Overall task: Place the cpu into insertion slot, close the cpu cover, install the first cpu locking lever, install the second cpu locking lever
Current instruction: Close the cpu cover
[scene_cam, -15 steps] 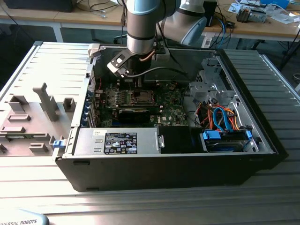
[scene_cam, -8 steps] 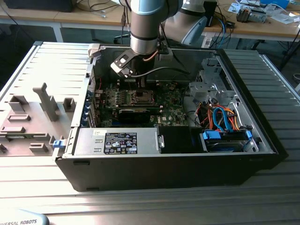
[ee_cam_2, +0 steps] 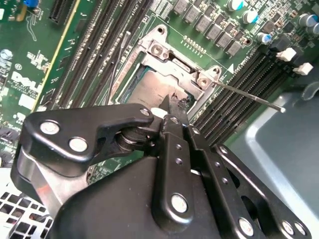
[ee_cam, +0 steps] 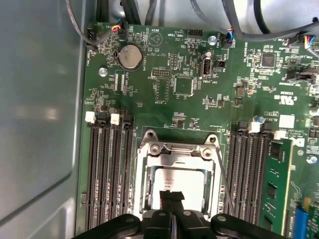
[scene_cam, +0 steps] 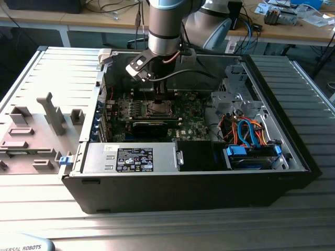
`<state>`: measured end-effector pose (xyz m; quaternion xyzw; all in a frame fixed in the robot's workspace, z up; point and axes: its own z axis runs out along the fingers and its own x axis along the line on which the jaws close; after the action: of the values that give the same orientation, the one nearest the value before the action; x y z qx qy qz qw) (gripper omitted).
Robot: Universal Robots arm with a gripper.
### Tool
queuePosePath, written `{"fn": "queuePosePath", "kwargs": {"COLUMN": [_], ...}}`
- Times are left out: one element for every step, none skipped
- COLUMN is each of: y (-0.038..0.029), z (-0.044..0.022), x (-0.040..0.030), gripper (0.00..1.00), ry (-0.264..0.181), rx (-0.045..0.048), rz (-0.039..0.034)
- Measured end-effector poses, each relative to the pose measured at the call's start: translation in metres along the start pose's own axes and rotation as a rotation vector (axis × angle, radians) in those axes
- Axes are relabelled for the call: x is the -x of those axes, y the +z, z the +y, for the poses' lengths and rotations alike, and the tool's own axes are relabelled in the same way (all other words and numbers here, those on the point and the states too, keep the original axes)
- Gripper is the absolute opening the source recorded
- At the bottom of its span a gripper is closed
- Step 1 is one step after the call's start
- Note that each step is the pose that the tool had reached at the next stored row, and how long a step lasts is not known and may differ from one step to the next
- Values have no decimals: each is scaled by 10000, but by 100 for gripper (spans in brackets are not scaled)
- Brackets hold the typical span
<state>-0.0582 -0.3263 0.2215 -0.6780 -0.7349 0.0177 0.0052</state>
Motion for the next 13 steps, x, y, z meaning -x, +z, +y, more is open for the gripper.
{"fn": "queuePosePath", "kwargs": {"y": [-15, -21, -23, -24, -24, -25, -26, -26, -26, -27, -28, -31, -37], "z": [0, 0, 1, 4, 10, 29, 51, 60, 68, 73, 75, 76, 76], "x": [0, 0, 0, 2, 10, 20, 23, 24, 24, 25, 25, 25, 25], "gripper": [11, 11, 11, 11, 11, 11, 11, 11, 11, 11, 11, 11, 11], "ry": [0, 0, 0, -2, 0, -1, -1, -3, -4, -4, -3, -1, -1], "rx": [0, 0, 2, -2, -28, -86, -133, -148, -161, -170, -174, -176, -175], "rz": [0, 0, 1, 1, 2, 1, 2, 3, 1, -4, -7, -9, -10]}}
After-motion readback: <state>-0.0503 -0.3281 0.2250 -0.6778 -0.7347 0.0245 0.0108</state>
